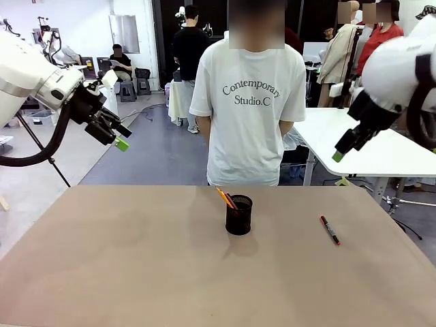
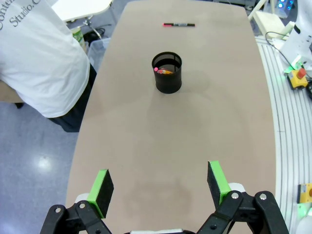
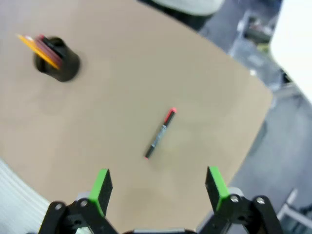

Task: Place the pens into the pen holder.
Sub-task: Pick up a writing instrument from the table and place it into the Pen holder.

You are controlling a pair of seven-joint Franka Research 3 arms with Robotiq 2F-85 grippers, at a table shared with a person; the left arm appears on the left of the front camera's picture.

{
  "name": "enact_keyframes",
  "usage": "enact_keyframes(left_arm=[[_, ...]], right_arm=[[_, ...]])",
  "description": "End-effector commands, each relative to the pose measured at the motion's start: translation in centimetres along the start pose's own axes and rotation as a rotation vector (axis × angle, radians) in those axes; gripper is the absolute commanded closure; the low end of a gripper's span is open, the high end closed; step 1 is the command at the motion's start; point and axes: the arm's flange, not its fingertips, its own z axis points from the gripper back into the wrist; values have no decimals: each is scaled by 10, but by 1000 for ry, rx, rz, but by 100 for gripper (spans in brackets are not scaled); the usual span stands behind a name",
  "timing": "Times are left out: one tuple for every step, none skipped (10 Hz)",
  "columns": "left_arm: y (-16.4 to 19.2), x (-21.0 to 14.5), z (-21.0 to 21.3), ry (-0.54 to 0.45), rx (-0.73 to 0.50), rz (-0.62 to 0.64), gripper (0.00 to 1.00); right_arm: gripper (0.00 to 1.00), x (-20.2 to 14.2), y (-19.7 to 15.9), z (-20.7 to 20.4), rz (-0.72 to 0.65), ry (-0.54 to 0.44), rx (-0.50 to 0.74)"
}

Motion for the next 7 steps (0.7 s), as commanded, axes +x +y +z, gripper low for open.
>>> enact_keyframes(left_arm=[[0,3,3,9,-8,12,0],[0,3,3,9,-8,12,0],[0,3,3,9,-8,12,0],[0,3,3,9,-8,12,0],[0,3,3,9,-8,12,0],[0,3,3,9,-8,12,0],[0,3,3,9,-8,12,0]], right_arm=[[0,-2,3,-10,-106,73,-33],[0,-2,-3,-18,-120,89,-45],[0,-6,-4,-26,-116,117,-34],[0,-10,-6,-27,-99,76,1],[0,-9,-4,-28,-100,89,-24],[0,-9,-4,-28,-100,89,-24],[0,-9,-4,-28,-100,89,-24]])
